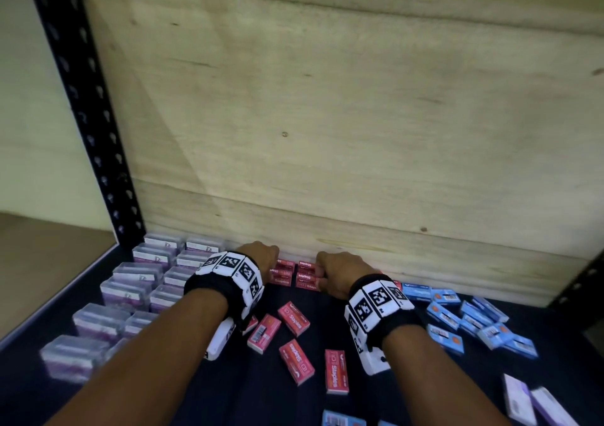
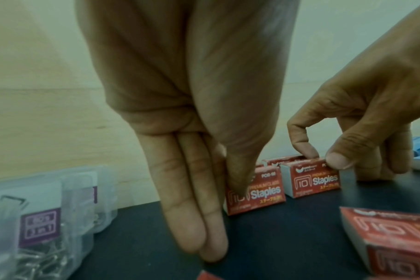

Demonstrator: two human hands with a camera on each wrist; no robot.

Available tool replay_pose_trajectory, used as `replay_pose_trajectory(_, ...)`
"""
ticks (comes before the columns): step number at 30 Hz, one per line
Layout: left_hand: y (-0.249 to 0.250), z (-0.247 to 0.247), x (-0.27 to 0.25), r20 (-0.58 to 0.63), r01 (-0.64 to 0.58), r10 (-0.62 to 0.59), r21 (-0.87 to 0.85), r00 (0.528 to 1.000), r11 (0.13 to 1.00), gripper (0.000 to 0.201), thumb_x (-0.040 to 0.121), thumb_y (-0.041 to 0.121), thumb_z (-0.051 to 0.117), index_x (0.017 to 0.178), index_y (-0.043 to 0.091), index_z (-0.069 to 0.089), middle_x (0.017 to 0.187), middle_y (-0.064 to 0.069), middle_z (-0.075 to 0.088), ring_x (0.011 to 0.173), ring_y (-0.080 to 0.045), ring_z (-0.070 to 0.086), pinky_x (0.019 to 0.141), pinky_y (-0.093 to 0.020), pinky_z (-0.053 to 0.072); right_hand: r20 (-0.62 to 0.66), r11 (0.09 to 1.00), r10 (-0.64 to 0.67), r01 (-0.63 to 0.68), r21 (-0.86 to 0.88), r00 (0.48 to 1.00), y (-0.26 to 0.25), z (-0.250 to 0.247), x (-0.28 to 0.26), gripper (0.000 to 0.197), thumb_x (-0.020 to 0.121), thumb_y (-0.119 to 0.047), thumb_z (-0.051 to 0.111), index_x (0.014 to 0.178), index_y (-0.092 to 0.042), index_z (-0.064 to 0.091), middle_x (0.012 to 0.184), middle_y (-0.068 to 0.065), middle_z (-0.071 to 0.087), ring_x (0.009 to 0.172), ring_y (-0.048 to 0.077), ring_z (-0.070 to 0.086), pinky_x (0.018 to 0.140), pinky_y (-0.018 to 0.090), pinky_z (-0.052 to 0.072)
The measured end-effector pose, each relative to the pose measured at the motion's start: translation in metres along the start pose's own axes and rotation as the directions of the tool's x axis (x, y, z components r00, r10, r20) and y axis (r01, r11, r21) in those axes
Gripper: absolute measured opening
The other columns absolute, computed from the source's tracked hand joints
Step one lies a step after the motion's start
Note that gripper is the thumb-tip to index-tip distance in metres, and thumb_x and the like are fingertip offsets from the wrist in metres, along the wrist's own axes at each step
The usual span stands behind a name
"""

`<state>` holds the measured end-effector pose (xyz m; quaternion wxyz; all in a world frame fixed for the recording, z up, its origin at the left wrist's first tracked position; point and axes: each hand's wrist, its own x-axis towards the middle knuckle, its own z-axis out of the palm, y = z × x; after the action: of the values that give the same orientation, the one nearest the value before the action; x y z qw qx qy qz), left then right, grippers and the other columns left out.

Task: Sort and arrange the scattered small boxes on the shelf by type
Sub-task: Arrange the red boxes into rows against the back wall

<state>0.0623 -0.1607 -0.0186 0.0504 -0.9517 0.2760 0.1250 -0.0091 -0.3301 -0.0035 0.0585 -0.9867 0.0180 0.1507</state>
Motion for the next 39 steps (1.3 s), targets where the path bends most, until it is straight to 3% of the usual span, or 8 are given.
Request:
replay_pose_trajectory(5,0.001,-0.001,-0.002,0.01,0.021,-0.021,-0.017,1.0,1.0,0.038,0.094,0.021,0.06,0.126,0.007,0.046,0.121,-0.015,0.059,0.106,-0.032,0.06,0.084,-0.039,0.05,0.016,0.999,0.025,-0.025,0.028,1.0,0.0,-0.001,-0.002,0.035,0.096,-0.03,0.061,0.125,-0.015,0.049,0.122,0.01,0.059,0.108,0.027,0.057,0.082,0.032,0.044)
replay_pose_trajectory(11,0.002,-0.002,-0.011,-0.002,0.062,-0.062,-0.046,0.998,0.997,0.054,0.093,0.032,0.062,0.13,0.002,0.037,0.12,-0.015,0.059,0.105,-0.031,0.062,0.074,-0.033,0.048,0.013,0.996,0.076,-0.077,0.053,0.997,0.001,0.003,-0.009,0.061,0.092,-0.042,0.064,0.135,-0.01,0.035,0.125,0.012,0.057,0.11,0.028,0.058,0.076,0.032,0.042)
replay_pose_trajectory(16,-0.004,-0.004,-0.024,0.011,0.051,-0.05,-0.107,0.999,0.993,0.051,0.092,0.034,0.061,0.129,0.007,0.037,0.114,-0.012,0.063,0.099,-0.03,0.064,0.083,-0.039,0.054,0.05,0.996,0.079,-0.082,0.044,0.996,-0.002,0.007,-0.021,0.057,0.092,-0.048,0.061,0.133,-0.011,0.042,0.126,0.011,0.057,0.11,0.028,0.057,0.079,0.033,0.045)
replay_pose_trajectory(19,-0.01,-0.015,-0.035,0.042,-0.009,0.014,-0.128,0.999,0.992,0.02,0.091,0.015,0.059,0.111,0.016,0.058,0.116,-0.006,0.063,0.106,-0.026,0.061,0.083,-0.028,0.049,0.069,0.998,0.057,-0.057,0.001,0.996,-0.006,0.01,-0.025,0.032,0.093,-0.048,0.059,0.1,-0.018,0.054,0.112,0.01,0.06,0.094,0.026,0.056,0.073,0.032,0.043)
replay_pose_trajectory(22,-0.017,-0.024,-0.043,0.119,-0.041,0.049,-0.073,0.992,0.997,0.023,0.084,0.003,0.06,0.093,0.024,0.065,0.107,0.0,0.066,0.106,-0.022,0.063,0.075,-0.022,0.045,0.056,0.998,0.058,-0.056,-0.04,0.997,-0.011,0.011,-0.03,0.042,0.093,-0.047,0.058,0.067,-0.022,0.035,0.092,0.01,0.059,0.078,0.023,0.052,0.064,0.03,0.04)
replay_pose_trajectory(27,-0.014,-0.033,-0.052,0.343,-0.165,0.122,0.097,0.931,0.981,0.05,0.083,0.002,0.071,0.129,0.017,0.061,0.131,-0.007,0.058,0.118,-0.026,0.056,0.087,-0.025,0.041,0.118,0.998,-0.013,0.02,-0.058,0.993,-0.028,0.013,-0.032,0.05,0.089,-0.053,0.062,0.06,-0.02,0.04,0.064,-0.001,0.045,0.056,0.016,0.042,0.053,0.029,0.037)
replay_pose_trajectory(33,-0.014,-0.018,-0.051,0.325,-0.256,0.192,0.167,0.926,0.952,0.053,0.076,0.011,0.08,0.126,0.02,0.064,0.134,-0.004,0.057,0.119,-0.025,0.055,0.096,-0.033,0.046,0.08,0.999,-0.009,0.012,-0.032,0.997,-0.04,0.021,-0.032,0.04,0.08,-0.047,0.076,0.092,-0.01,0.066,0.108,0.007,0.069,0.097,0.026,0.065,0.081,0.034,0.052)
replay_pose_trajectory(39,-0.015,-0.009,-0.046,0.274,-0.212,0.161,0.168,0.948,0.963,0.046,0.078,0.021,0.079,0.119,0.016,0.061,0.124,-0.005,0.059,0.11,-0.024,0.057,0.084,-0.028,0.044,0.046,0.998,0.007,-0.004,-0.058,0.999,-0.03,0.019,-0.032,0.039,0.081,-0.029,0.076,0.114,-0.01,0.063,0.117,0.007,0.065,0.107,0.029,0.063,0.084,0.035,0.051)
